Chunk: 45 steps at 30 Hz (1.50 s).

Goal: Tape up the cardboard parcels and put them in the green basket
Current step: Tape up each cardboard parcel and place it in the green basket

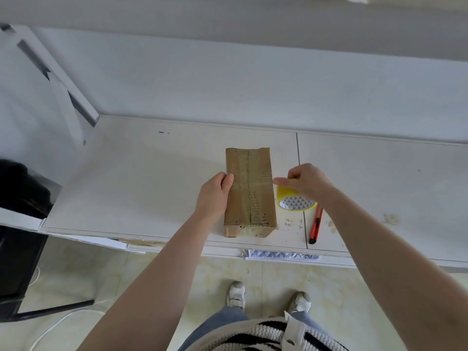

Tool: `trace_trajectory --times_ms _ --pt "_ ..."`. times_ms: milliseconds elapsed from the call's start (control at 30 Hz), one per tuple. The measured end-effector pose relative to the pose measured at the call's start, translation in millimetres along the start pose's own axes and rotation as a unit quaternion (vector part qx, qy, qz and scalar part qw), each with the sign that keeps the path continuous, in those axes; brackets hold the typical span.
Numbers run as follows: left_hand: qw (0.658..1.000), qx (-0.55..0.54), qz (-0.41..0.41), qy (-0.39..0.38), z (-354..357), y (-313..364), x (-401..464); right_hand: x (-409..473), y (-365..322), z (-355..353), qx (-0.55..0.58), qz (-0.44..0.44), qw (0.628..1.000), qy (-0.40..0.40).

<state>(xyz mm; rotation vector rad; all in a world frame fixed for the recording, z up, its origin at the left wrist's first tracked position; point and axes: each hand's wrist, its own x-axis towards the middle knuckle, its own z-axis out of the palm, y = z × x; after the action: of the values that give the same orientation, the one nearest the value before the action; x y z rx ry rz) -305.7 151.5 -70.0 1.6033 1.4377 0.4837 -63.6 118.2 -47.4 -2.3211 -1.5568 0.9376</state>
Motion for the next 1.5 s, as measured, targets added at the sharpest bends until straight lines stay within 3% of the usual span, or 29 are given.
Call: trace_trajectory --times_ms 100,233,367,467,567,633,733,833,933,1000,1167,1300,1400,1500 --pt "0.99 -0.082 -0.099 -0.056 -6.3 2.1 2.4 0.7 1.7 4.8 0.041 -0.012 0.999 -0.013" --pt "0.995 -0.018 -0.075 0.069 -5.3 22.0 9.4 -0.1 0.5 6.8 0.054 -0.014 0.998 -0.015" --pt "0.992 0.001 -0.129 0.014 22.4 42.7 4.0 -3.4 -3.7 7.6 0.034 -0.009 0.999 -0.011" --pt "0.99 0.012 -0.135 0.034 20.0 36.4 5.0 -5.9 -12.5 0.6 -0.003 -0.018 1.0 0.002" --pt "0.987 -0.123 -0.105 0.02 16.9 28.0 7.6 -9.9 -24.3 -20.9 -0.021 -0.048 0.998 0.028" --pt "0.965 -0.237 -0.113 -0.018 21.0 26.5 7.1 -13.4 -30.9 -39.1 -0.032 -0.074 0.996 0.047" --pt "0.931 -0.319 -0.163 -0.075 23.7 21.4 7.5 -17.4 -38.2 -58.3 -0.037 -0.113 0.993 -0.011" --pt "0.943 -0.282 -0.161 -0.068 18.4 13.2 6.8 -21.2 -45.0 -52.4 -0.019 -0.129 0.989 -0.068" --pt "0.986 -0.109 -0.125 -0.004 11.5 13.1 14.9 -20.5 -53.9 -39.3 -0.017 -0.126 0.991 -0.037" --pt "0.989 -0.038 -0.143 -0.008 11.4 21.9 15.0 -19.2 -62.0 -35.2 -0.038 -0.135 0.99 -0.031" --pt "0.979 -0.102 -0.152 -0.091 19.9 24.1 3.8 -17.4 -70.3 -32.5 -0.05 -0.14 0.988 -0.05" --pt "0.973 -0.141 -0.164 -0.075 10.1 3.0 8.5 -17.4 -68.9 -29.8 0.025 -0.152 0.987 -0.035" --pt "0.978 -0.136 -0.156 -0.041 -0.8 -10.8 8.9 -18.3 -86.4 -12.9 0.013 -0.176 0.984 -0.032" --pt "0.961 -0.216 -0.173 -0.009 -7.1 -23.3 8.9 -18.9 -106.8 15.2 0.015 -0.188 0.982 -0.03"
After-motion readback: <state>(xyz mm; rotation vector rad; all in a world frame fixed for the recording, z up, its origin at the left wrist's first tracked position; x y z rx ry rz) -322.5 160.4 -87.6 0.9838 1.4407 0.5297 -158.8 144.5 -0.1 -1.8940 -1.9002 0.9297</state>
